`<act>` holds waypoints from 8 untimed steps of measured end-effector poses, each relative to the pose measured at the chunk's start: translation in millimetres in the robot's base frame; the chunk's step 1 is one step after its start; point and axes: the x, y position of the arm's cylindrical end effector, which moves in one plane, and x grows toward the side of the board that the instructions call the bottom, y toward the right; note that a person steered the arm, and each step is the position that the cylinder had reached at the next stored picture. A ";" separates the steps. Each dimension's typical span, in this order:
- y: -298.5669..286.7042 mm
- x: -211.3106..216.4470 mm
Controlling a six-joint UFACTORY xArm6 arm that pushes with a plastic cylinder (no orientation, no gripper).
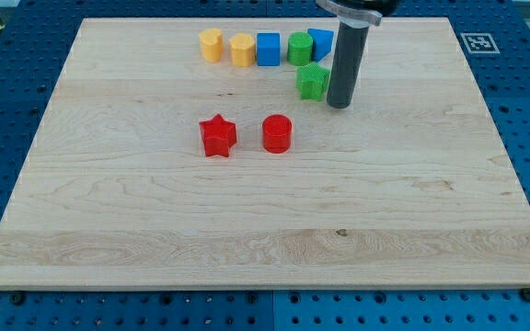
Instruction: Move green star close to the bottom of the green circle
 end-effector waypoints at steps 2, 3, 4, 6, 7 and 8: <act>-45.1 -29.7; -29.7 -23.6; 9.9 1.7; 29.5 -57.9; 15.3 -67.7; 6.0 -60.9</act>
